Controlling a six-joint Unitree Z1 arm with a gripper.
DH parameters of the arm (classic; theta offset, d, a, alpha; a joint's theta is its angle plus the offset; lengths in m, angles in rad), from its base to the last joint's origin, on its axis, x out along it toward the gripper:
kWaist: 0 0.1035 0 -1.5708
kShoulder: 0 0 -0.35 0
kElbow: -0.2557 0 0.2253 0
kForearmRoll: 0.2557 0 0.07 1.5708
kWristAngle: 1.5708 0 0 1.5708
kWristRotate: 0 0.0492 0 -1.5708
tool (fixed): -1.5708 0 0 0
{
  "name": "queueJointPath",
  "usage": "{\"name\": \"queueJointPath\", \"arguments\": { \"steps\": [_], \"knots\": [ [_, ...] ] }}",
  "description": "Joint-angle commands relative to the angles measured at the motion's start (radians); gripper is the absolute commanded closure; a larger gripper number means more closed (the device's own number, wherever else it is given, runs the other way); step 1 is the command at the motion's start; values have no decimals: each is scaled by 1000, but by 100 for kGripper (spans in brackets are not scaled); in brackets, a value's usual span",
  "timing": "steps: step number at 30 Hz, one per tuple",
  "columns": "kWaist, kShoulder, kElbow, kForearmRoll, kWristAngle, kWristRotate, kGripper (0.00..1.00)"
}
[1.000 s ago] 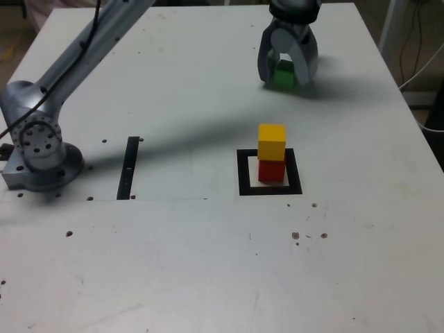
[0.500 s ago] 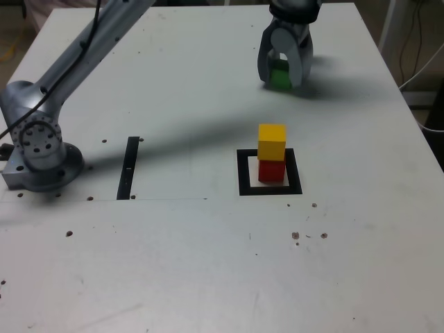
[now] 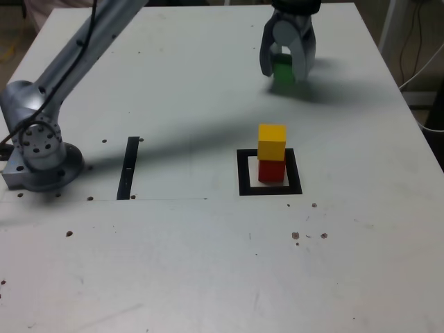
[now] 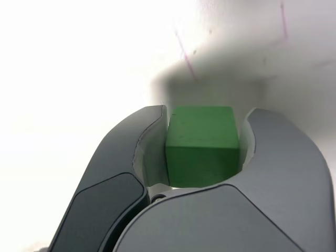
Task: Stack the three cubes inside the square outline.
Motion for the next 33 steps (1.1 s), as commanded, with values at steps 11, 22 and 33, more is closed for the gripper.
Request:
{"name": "queueJointPath", "arguments": {
  "steps": [11, 22, 33],
  "knots": [
    [-18, -167, 163, 8, 11, -134, 61],
    [-62, -295, 344, -46, -39, -250, 61],
    [-126, -396, 496, -97, -61, -331, 61]
  ]
}}
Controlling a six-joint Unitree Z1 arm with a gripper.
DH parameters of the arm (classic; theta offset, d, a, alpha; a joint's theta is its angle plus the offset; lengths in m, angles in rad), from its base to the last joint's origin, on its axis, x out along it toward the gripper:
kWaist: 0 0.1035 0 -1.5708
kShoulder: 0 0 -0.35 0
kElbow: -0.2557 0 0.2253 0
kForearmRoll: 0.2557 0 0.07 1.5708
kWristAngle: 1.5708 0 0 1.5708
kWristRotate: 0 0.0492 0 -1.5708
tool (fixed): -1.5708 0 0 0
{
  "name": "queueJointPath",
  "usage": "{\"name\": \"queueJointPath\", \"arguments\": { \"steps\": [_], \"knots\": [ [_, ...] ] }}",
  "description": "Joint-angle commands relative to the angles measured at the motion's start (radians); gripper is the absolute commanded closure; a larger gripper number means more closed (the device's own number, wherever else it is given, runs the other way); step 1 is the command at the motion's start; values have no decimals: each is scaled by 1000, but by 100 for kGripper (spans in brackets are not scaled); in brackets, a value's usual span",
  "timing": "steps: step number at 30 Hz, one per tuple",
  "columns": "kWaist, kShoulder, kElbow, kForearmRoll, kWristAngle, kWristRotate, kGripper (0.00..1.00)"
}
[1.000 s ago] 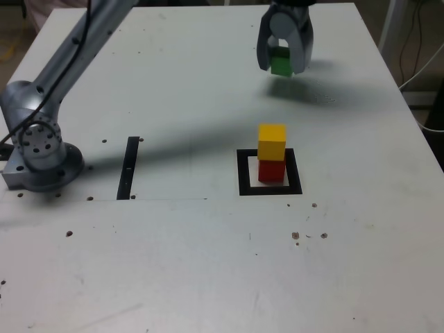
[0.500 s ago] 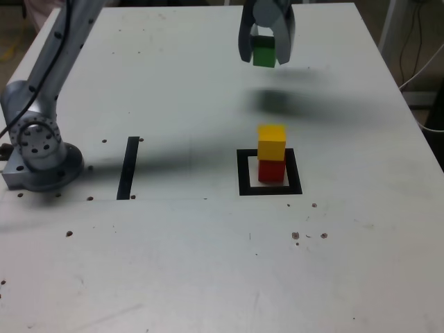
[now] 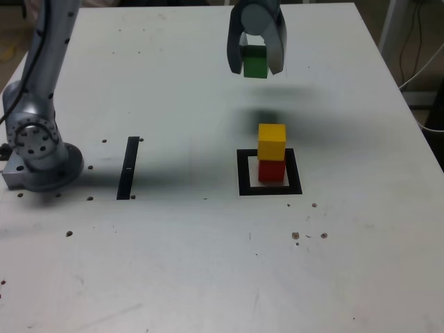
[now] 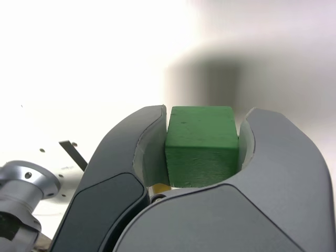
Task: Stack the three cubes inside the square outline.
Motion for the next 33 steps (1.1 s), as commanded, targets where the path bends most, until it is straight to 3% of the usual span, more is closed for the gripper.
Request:
{"name": "queueJointPath", "arguments": {
  "steps": [1, 33],
  "knots": [
    [-17, -18, 13, -6, -5, -15, 61],
    [-271, -91, 86, -10, -63, -296, 61]
  ]
}}
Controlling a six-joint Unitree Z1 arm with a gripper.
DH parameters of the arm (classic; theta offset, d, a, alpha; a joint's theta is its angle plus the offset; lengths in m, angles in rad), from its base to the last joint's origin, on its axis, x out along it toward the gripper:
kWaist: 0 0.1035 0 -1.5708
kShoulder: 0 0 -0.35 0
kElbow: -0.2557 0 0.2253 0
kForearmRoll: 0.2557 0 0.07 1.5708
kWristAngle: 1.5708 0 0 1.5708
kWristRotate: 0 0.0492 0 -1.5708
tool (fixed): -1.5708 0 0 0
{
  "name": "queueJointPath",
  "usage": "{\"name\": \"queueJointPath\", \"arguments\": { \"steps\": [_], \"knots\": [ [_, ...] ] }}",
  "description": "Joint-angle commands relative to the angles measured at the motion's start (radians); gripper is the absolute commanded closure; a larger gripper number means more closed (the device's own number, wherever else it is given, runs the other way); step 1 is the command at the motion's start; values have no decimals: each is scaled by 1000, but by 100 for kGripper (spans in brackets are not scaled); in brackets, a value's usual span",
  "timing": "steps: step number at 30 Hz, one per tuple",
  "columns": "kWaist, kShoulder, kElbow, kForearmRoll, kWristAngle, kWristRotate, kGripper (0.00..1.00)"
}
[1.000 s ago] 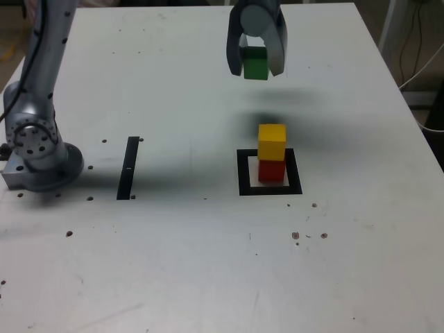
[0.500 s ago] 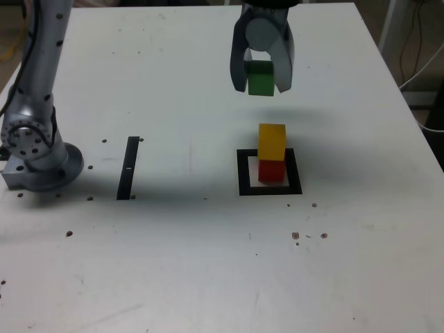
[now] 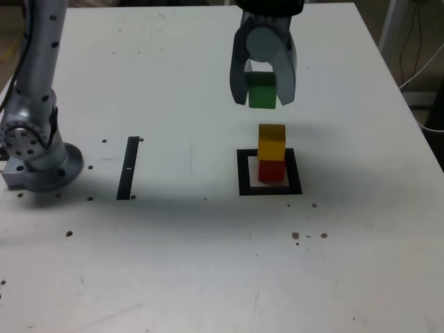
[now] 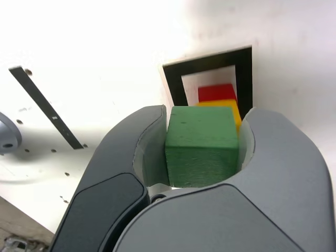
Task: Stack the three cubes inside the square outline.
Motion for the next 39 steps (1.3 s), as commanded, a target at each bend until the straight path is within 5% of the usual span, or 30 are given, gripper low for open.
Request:
{"name": "queueJointPath", "arguments": {
  "steps": [1, 36, 39],
  "knots": [
    [-17, -8, 4, -1, -3, -18, 61],
    [-101, 55, 39, -70, -36, -84, 61],
    [-101, 60, 45, -82, -37, -79, 51]
  ]
}}
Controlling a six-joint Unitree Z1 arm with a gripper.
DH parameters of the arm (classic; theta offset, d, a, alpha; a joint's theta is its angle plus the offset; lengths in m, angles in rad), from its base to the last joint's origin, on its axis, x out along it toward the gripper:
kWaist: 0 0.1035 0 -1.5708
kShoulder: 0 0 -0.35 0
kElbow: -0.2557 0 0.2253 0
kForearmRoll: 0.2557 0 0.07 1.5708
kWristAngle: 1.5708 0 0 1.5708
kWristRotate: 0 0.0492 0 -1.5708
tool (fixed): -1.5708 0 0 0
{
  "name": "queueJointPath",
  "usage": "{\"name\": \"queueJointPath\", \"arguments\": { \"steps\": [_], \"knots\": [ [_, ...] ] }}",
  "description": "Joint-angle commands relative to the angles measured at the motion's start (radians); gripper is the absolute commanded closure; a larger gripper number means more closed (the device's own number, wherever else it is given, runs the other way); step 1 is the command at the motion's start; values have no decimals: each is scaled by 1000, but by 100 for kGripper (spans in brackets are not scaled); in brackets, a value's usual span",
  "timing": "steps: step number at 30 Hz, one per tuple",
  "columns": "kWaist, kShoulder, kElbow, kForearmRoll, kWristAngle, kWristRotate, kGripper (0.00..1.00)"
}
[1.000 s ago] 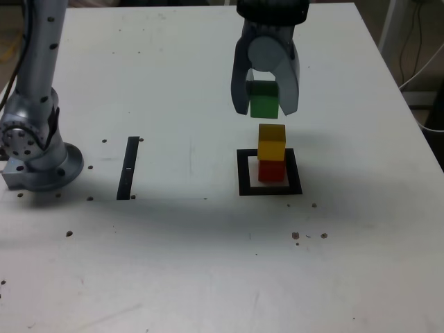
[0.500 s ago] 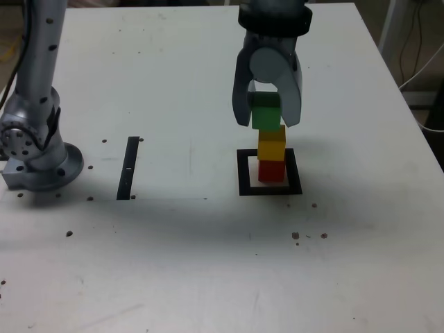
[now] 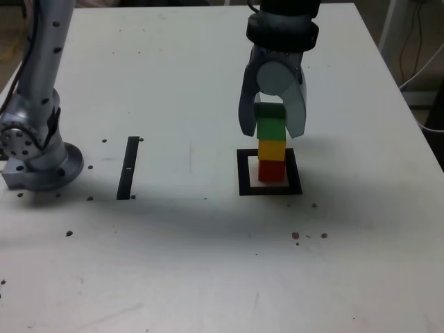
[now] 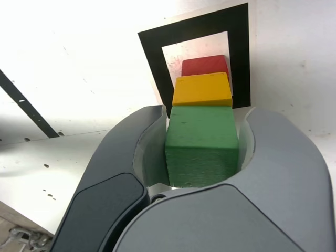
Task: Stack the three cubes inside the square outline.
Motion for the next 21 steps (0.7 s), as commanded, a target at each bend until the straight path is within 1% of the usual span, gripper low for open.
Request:
{"name": "queueJointPath", "arguments": {
  "steps": [1, 4, 5, 6, 7, 16, 21],
  "knots": [
    [-2, 12, 10, -15, -3, 6, 43],
    [-2, 11, 19, -30, -5, 12, 16],
    [-2, 10, 23, -34, -6, 12, 9],
    [-2, 10, 27, -37, -7, 13, 4],
    [-2, 9, 30, -40, -8, 13, 2],
    [-1, -7, 51, -49, -10, 13, 1],
    [0, -33, 51, -51, 0, 13, 1]
  ]
}}
